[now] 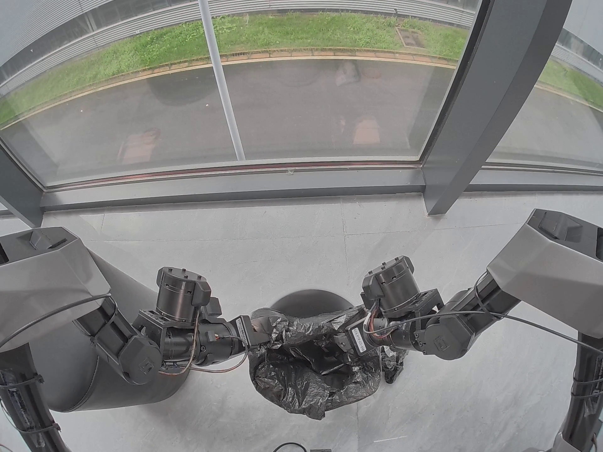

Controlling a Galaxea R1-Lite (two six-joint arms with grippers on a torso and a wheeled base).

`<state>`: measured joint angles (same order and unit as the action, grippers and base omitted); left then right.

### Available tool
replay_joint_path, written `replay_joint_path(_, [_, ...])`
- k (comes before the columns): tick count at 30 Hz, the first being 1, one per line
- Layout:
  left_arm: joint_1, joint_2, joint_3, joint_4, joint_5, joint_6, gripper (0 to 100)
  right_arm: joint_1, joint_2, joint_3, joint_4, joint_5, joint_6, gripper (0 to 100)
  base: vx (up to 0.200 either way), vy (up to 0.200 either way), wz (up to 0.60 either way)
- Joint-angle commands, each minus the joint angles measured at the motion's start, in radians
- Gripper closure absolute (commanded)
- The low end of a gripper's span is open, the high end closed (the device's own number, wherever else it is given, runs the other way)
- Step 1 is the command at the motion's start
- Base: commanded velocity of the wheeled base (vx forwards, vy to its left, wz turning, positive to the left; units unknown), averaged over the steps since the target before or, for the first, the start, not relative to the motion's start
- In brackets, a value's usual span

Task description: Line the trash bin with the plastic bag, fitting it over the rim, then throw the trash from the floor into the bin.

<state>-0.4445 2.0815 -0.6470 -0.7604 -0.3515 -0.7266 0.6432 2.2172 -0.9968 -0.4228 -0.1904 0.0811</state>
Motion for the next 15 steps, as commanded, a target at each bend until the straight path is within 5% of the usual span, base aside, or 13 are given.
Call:
replay_joint_path(1, [0.001,-0.004,0.000,0.000,-0.001,-0.001,100,-0.002,0.012,0.000,0.002,-0.018,0.000,0,0.000,0.000,0.00])
replay_joint_path(15, [0.001,0.005,0.000,0.000,-0.006,-0.002,100,-0.030,-0.094,0.058,0.147,-0.110,0.003,0,0.000,0.000,0.00])
